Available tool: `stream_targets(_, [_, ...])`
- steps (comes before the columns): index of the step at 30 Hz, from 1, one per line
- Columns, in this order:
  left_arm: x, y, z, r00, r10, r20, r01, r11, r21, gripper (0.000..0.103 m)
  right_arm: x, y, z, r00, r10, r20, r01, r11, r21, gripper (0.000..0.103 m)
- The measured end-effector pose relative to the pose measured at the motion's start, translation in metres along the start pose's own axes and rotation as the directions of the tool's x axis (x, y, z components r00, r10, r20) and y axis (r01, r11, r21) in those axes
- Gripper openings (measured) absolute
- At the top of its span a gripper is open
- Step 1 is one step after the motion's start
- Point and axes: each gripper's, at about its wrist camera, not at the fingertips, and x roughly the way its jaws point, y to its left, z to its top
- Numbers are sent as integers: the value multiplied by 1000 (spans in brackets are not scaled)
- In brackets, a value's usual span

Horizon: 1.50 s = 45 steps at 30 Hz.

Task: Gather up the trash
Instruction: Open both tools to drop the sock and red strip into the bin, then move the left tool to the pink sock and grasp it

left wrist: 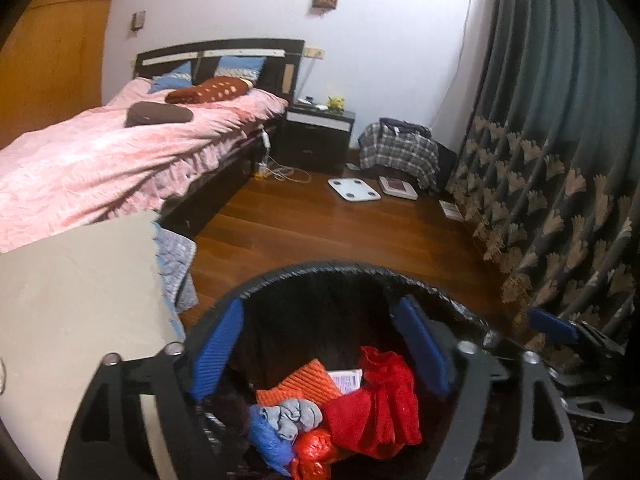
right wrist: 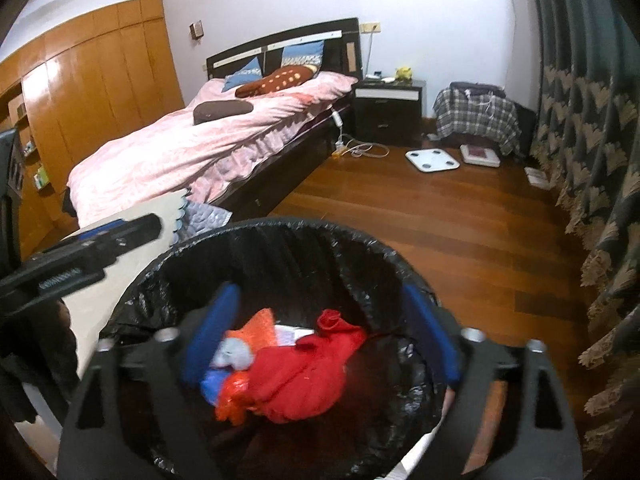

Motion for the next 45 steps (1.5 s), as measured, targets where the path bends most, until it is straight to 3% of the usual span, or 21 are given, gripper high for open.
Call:
stream_targets(8, [-35, 23, 2, 996, 76, 48, -76, 997, 0, 97, -13, 11, 2, 1000, 24, 9, -24, 1000, -18, 97])
stream_targets(17, [-82, 58, -15, 984, 163, 73, -161, 987, -31, 97, -20, 51, 2, 996, 83, 6, -83, 996, -38, 98])
stream_targets(25, [-121, 108, -36, 959, 270, 80, -263, 961, -88, 97, -12, 106, 3, 989, 148, -13, -149, 983, -104, 98])
stream_targets(35, [-158, 179, -57, 906, 416, 73, -400, 901, -169, 97, 4, 183, 11, 970, 243, -32, -244, 951, -188, 98])
stream_targets(45, [-184, 258, -89, 824, 566, 11, -547, 801, -243, 97, 32, 258, 10, 945, 322, -61, -327, 914, -241, 98])
